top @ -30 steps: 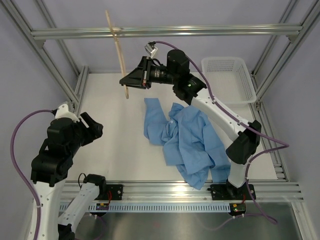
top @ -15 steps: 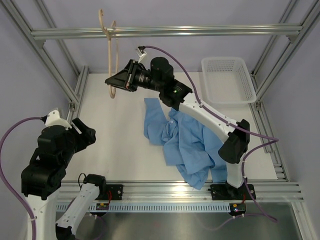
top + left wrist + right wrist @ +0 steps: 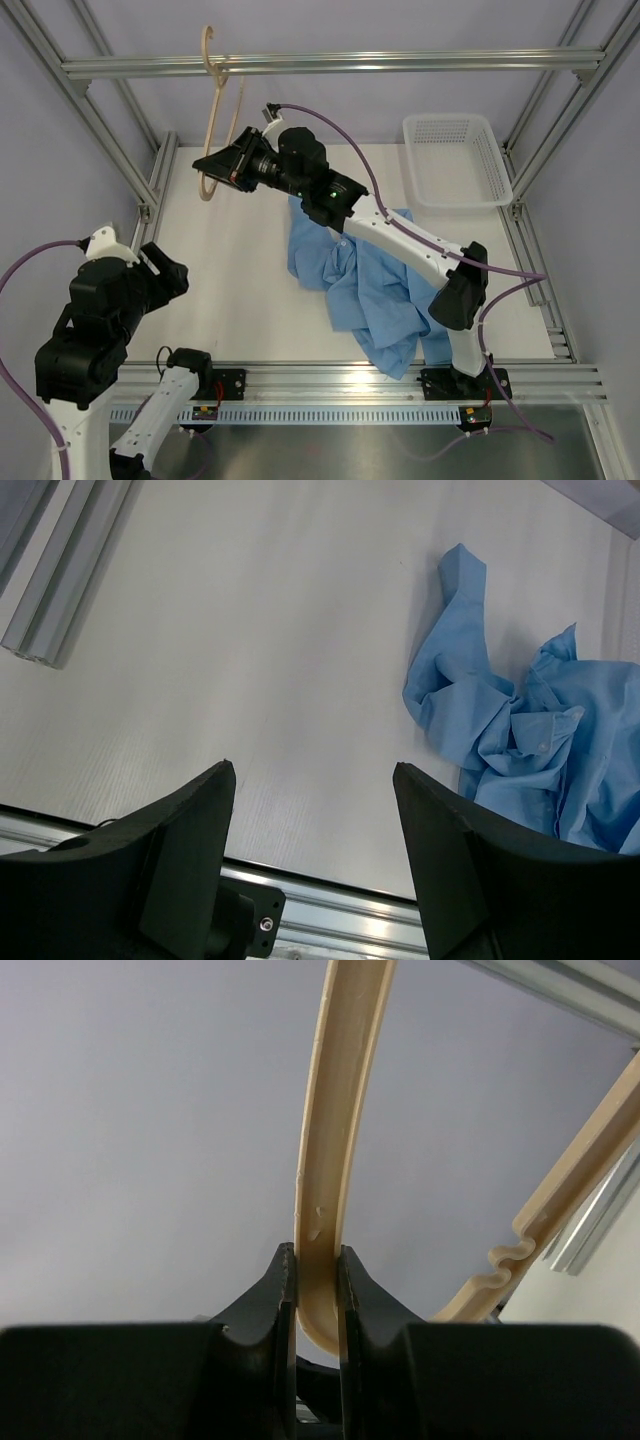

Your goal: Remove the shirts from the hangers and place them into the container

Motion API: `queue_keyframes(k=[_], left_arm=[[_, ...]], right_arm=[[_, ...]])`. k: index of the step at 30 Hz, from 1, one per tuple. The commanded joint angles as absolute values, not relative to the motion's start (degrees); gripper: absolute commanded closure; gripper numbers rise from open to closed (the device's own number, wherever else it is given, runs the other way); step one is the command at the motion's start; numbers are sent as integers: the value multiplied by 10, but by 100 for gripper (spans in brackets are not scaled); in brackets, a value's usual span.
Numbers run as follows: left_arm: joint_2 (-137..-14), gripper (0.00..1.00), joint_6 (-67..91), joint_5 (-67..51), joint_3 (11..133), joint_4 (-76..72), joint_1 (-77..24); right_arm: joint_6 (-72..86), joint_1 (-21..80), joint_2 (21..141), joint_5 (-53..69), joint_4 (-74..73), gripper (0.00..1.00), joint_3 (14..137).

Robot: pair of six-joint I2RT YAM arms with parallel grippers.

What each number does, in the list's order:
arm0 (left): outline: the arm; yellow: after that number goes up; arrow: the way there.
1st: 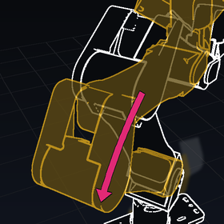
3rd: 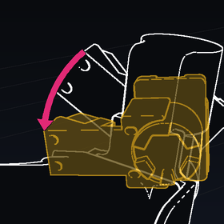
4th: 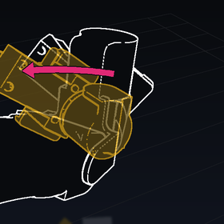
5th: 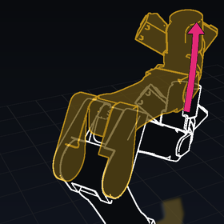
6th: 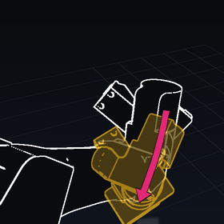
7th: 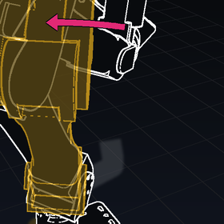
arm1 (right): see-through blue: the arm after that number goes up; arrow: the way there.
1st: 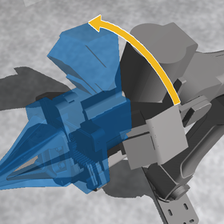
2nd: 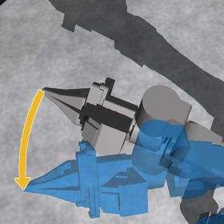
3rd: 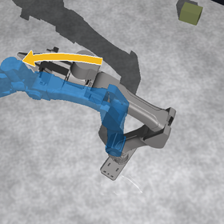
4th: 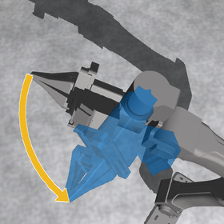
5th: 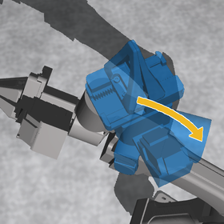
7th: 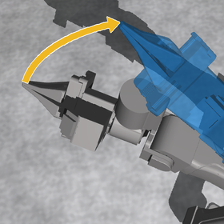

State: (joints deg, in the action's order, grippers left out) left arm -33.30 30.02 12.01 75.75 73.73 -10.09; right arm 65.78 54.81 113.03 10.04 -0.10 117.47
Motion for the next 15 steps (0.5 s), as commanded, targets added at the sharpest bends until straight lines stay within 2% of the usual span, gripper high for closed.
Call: queue_keyframes(k=[1, 9, 15], left_arm=[[-327, 31, 291, 128, 780, 732, -103], [-328, 30, 289, 119, 783, 736, -103], [-323, 30, 288, 119, 784, 738, -103]], right_arm=[[714, 557, 1137, 45, -31, 100, 1238], [826, 563, 1148, 46, -78, 100, 1286], [890, 565, 1138, 41, -85, 100, 1252]])
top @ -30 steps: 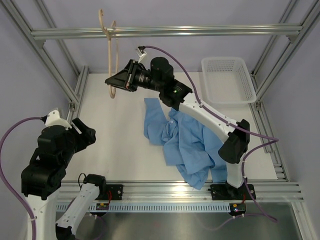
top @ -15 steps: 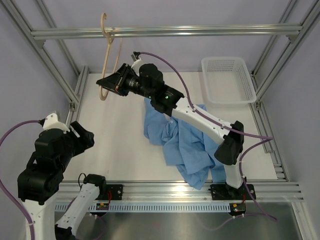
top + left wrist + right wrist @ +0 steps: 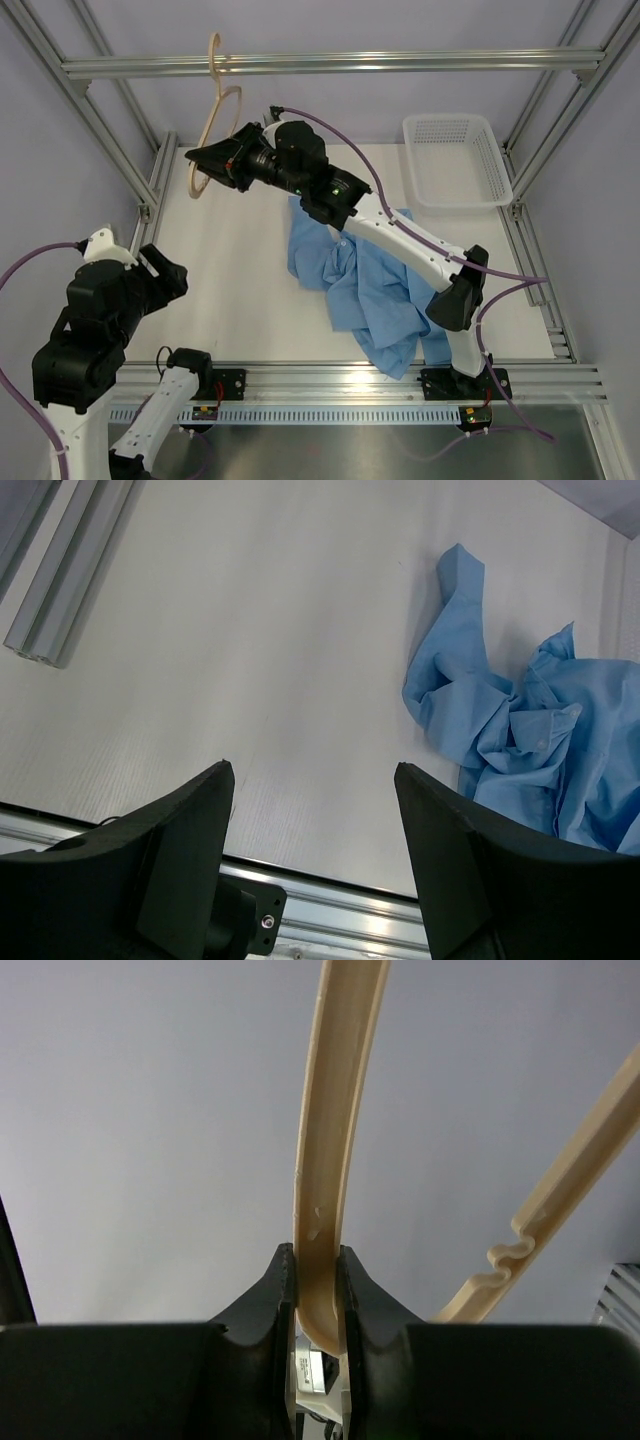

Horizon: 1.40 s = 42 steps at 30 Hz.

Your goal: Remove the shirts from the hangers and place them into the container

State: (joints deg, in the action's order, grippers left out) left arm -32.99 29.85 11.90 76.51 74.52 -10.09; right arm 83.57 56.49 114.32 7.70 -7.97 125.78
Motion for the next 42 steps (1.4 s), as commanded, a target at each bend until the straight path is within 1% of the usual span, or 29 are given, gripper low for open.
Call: queue_keyframes(k=[1, 5, 14, 19, 21, 22, 25, 30, 37, 42], left_arm=[[-322, 30, 287, 119, 785, 738, -103], [-319, 30, 286, 121, 788, 743, -103], [-308, 29, 285, 128, 774, 747, -103], [-310, 28, 286, 123, 782, 750, -103], [-312, 28, 286, 121, 786, 750, -102], [-313, 28, 286, 121, 787, 750, -103], [-311, 28, 287, 120, 787, 751, -103], [-312, 28, 289, 118, 788, 751, -103], [-313, 28, 295, 115, 785, 750, -103], [-314, 28, 298, 112, 785, 744, -103]], right_arm=[[896, 565, 1137, 47, -82, 100, 1241], [934, 566, 1146, 61, -69, 100, 1230], [928, 581, 1145, 56, -103, 100, 1224], [953, 581, 1142, 54, -111, 100, 1211], [950, 581, 1151, 54, -134, 100, 1238], [948, 581, 1165, 56, -163, 100, 1277], [966, 580, 1186, 58, -221, 100, 1341], [1002, 577, 1194, 64, -253, 100, 1371], [1075, 572, 1193, 74, -298, 100, 1379], [1096, 563, 1229, 76, -344, 100, 1439]])
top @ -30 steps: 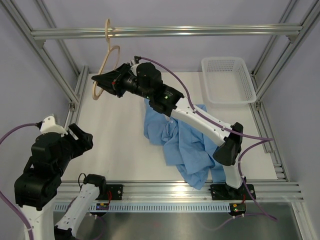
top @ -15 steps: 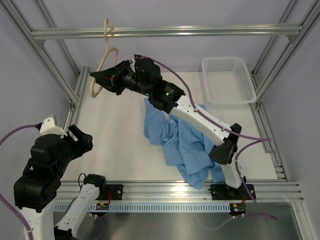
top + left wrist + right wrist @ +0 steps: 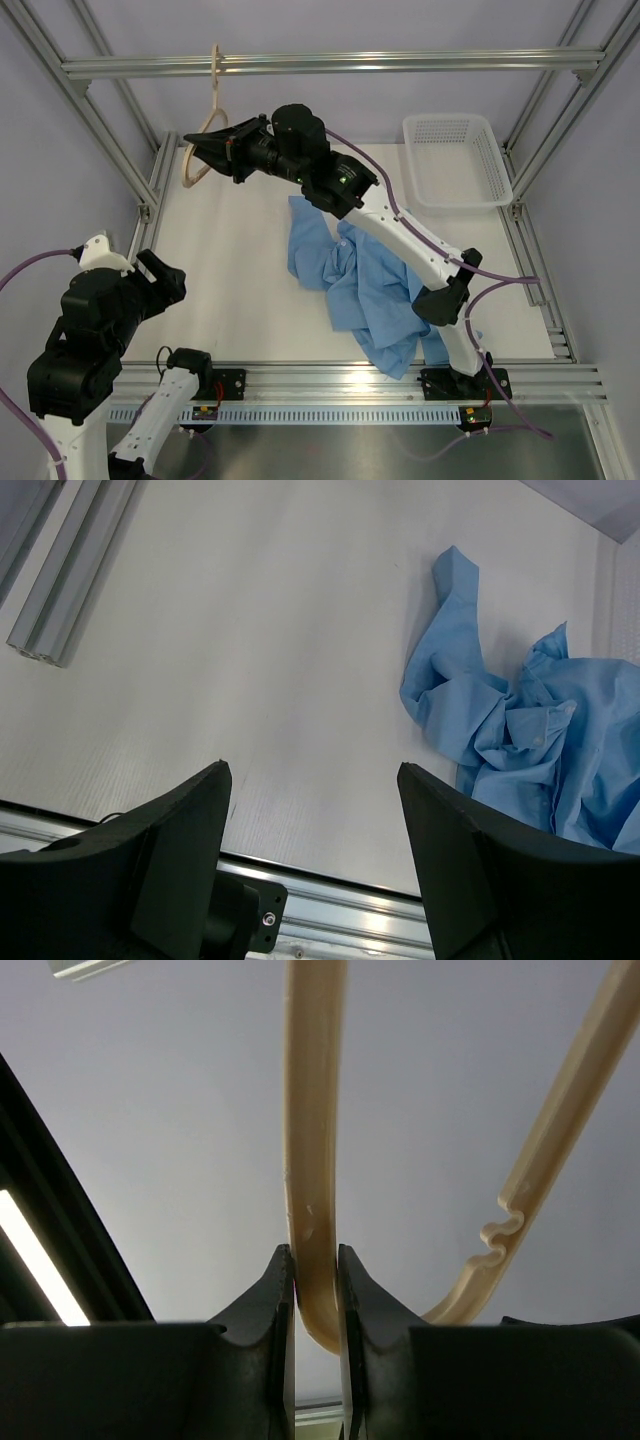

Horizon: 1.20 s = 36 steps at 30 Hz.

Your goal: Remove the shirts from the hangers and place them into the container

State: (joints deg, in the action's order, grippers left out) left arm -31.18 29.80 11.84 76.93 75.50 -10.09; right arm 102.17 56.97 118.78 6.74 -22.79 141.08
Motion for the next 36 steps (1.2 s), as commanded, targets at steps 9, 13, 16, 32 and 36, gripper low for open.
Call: queue_keyframes(k=[9, 13, 16, 32, 36], left_arm=[[-309, 28, 301, 112, 787, 747, -103], [-308, 28, 297, 116, 783, 749, -103], [-305, 27, 295, 120, 779, 750, -103], [-321, 51, 259, -8, 766, 712, -103], [-342, 46, 256, -55, 755, 692, -103]], right_arm=[[1107, 551, 1239, 74, -396, 100, 1455], [1071, 555, 1221, 72, -386, 100, 1414], [1016, 555, 1206, 58, -383, 93, 1390], [723, 561, 1126, -76, -458, 38, 1373], [600, 562, 1079, -140, -524, 31, 1401]])
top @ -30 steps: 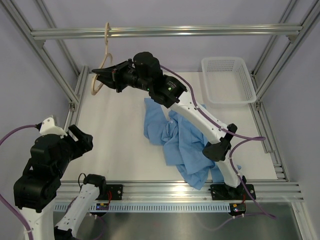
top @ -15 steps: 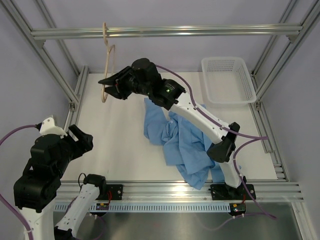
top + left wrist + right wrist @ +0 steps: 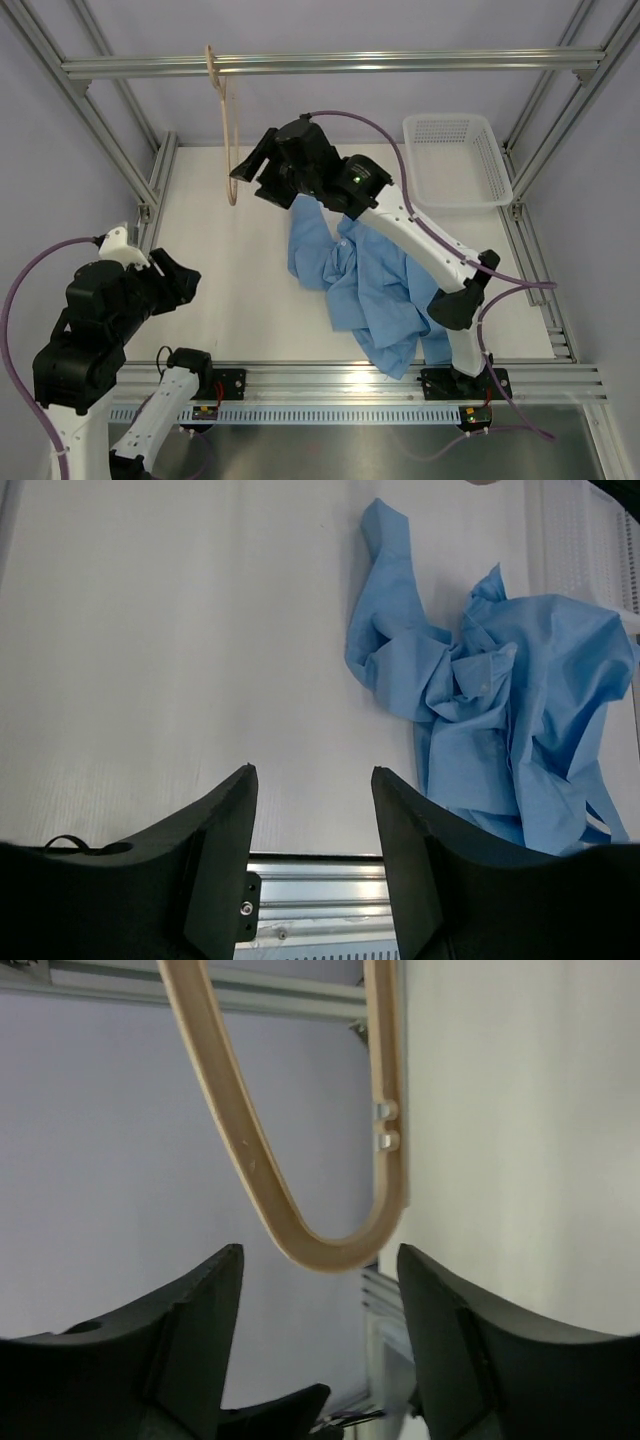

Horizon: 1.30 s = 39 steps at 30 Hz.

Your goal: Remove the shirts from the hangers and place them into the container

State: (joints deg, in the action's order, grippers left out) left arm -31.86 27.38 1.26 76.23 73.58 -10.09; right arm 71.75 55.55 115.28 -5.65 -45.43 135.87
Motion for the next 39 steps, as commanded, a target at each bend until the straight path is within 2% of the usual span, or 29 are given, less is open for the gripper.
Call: queue_keyframes(k=[1, 2, 4, 7, 10, 11, 14, 17, 21, 26, 28, 31, 34, 37, 39], left_arm=[[-345, 44, 255, -59, 754, 687, -103], [-356, 43, 251, -68, 748, 686, -103], [-372, 43, 243, -91, 737, 684, -103], [-405, 44, 254, -166, 687, 667, -103], [-436, 43, 285, -216, 633, 625, -103], [-443, 42, 291, -224, 626, 607, -104], [-463, 40, 296, -225, 622, 598, -108], [-468, 38, 296, -221, 626, 592, -112], [-466, 38, 308, -228, 614, 588, -112], [-458, 38, 307, -228, 619, 604, -112], [-456, 38, 303, -227, 622, 613, -112], [-452, 37, 301, -226, 624, 622, -112], [-449, 37, 299, -225, 623, 630, -112], [-446, 37, 298, -228, 619, 631, -112], [-447, 37, 298, -231, 616, 629, -112]], right_arm=[[577, 563, 1067, -157, -542, 25, 1401], [530, 562, 1038, -198, -579, 15, 1392], [484, 561, 1007, -237, -612, 2, 1364], [425, 527, 927, -294, -665, 0, 1248], [423, 430, 838, -168, -658, 1, 1067], [421, 355, 798, -74, -630, 0, 968], [347, 294, 761, -18, -586, 1, 846], [304, 273, 782, -2, -563, 1, 798], [299, 220, 811, 81, -474, 1, 739], [276, 208, 872, 113, -404, 1, 722], [271, 198, 888, 177, -369, 1, 710], [265, 203, 936, 281, -287, 1, 695], [280, 214, 943, 325, -258, 1, 691], [266, 229, 999, 361, -277, 1, 711], [241, 268, 1012, 328, -312, 0, 729]])
